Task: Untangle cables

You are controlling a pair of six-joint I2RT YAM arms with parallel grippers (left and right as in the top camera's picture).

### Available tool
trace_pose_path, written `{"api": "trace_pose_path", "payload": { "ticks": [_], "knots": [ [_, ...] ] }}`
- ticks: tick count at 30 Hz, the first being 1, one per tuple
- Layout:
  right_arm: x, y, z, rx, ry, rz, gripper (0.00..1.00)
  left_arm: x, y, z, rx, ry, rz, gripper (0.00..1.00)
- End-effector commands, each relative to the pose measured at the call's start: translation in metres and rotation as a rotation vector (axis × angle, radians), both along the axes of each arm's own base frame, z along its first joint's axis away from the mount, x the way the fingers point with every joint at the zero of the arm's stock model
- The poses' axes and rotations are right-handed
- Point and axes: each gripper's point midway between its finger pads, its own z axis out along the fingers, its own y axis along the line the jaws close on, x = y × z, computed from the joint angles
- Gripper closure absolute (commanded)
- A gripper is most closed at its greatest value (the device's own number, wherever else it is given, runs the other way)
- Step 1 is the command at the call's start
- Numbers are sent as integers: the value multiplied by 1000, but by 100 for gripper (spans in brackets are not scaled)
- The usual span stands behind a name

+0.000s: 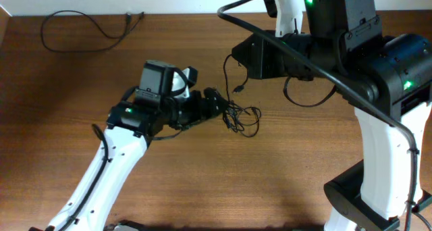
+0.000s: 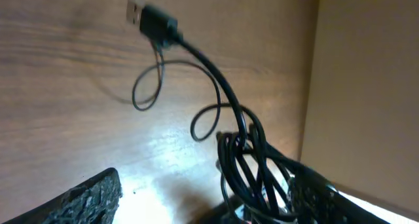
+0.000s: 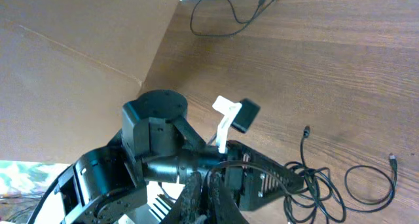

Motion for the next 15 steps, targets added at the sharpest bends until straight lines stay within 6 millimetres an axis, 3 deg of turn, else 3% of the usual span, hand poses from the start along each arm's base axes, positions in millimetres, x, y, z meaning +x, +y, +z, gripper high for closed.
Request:
{"api": "trace_pose_path", "payload": {
  "ticks": [1, 4, 5, 9, 11, 13, 15],
  "knots": [
    [2, 1, 1, 2, -9, -1, 96, -2, -7, 5, -37, 53, 28, 14],
    [2, 0, 0, 0, -6, -1, 96, -10, -14, 9, -86, 90, 1, 16],
    [2, 1, 0, 0, -6, -1, 96, -13, -13, 7, -85, 110, -1, 23],
    [2, 1, 0, 0, -6, -1, 96, -17, -3, -6, -17, 153, 40, 24],
    [2, 1, 0, 0, -6, 0, 96, -11, 5, -13, 38, 136, 83, 35],
    [2, 0, 0, -1, -5, 0, 96, -1, 19, -21, 119, 109, 147, 58],
    [1, 0, -2, -5, 1, -1, 96, 1, 25, -25, 156, 105, 172, 71]
  ]
}}
